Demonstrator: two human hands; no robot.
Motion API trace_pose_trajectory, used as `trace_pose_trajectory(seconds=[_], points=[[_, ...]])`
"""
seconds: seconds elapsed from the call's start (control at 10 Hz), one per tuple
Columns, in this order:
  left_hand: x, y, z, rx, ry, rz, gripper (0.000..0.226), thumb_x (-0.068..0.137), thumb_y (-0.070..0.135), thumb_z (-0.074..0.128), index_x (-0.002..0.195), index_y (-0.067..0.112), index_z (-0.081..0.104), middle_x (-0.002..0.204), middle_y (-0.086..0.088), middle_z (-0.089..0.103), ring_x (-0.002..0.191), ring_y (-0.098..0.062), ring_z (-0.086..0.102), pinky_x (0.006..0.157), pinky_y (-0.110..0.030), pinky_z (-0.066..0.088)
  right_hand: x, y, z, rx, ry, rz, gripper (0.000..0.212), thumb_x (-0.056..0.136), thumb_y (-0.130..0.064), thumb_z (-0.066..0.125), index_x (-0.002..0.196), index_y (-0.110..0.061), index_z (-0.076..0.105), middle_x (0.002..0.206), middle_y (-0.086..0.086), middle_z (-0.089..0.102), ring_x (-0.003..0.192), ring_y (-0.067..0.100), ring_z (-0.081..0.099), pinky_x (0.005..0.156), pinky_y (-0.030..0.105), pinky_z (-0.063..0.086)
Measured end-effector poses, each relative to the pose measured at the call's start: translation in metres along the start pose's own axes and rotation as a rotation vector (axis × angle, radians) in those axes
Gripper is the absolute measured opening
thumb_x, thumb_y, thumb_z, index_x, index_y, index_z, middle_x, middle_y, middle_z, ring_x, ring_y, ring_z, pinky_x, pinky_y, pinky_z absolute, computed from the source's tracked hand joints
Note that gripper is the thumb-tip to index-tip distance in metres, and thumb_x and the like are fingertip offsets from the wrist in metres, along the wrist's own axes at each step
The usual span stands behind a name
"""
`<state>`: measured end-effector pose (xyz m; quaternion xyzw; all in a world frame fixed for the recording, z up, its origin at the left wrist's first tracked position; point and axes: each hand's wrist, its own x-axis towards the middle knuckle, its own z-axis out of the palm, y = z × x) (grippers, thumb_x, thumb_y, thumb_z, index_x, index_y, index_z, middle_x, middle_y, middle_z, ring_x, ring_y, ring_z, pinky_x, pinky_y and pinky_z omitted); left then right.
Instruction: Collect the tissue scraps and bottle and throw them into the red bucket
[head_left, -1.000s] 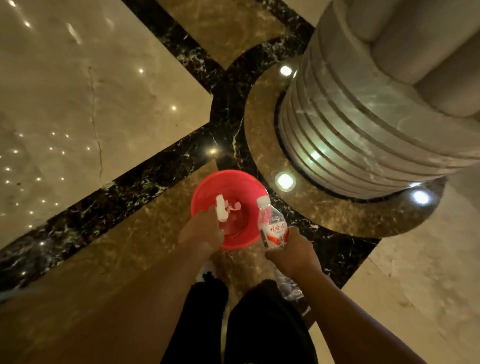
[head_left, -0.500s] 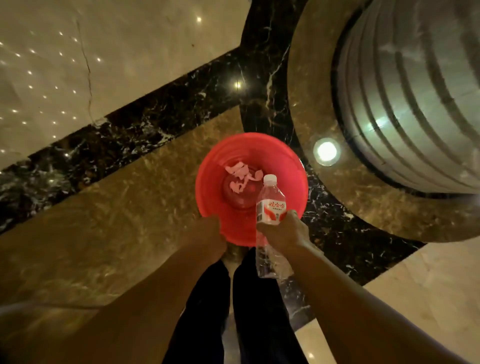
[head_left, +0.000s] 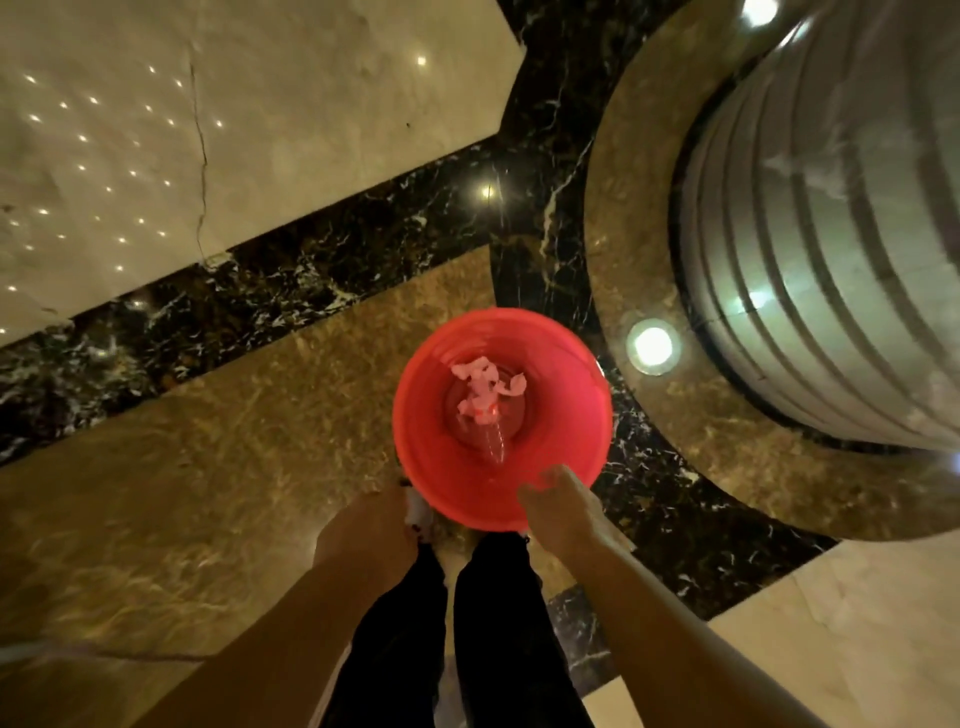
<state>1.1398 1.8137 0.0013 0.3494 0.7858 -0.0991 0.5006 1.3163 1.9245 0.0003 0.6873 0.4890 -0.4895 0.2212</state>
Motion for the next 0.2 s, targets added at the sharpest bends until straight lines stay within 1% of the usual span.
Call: trace_pose_trajectory(seconds=[0.1,0.2], points=[[-0.037,0.005,-0.015,0.008,-0.013,0.015,0.012,0.085,0.026,0.052,0.085,0.038,0.051,0.110,-0.001,0.065,0.095,-0.022,0.062,0.074,-0.032,0.048,-0.047,0.020,0.002,0.054,-0.047,0.019,0.030,0.092,-0.028,0.054,0.117,-0.010,0.055,0.108,0.011,0.061,0.102,0.028,0.059,0.077,0.029,0.042],[-0.063,0.016,-0.034,0.037,0.025,0.094,0.037,0.093,0.024,0.045,0.129,0.021,0.052,0.137,-0.009,0.054,0.125,-0.028,0.051,0.102,-0.040,0.042,-0.092,0.021,-0.007,0.049,-0.042,0.026,0.033,0.094,-0.021,0.054,0.122,-0.004,0.055,0.119,0.016,0.062,0.110,0.031,0.059,0.070,0.019,0.044]])
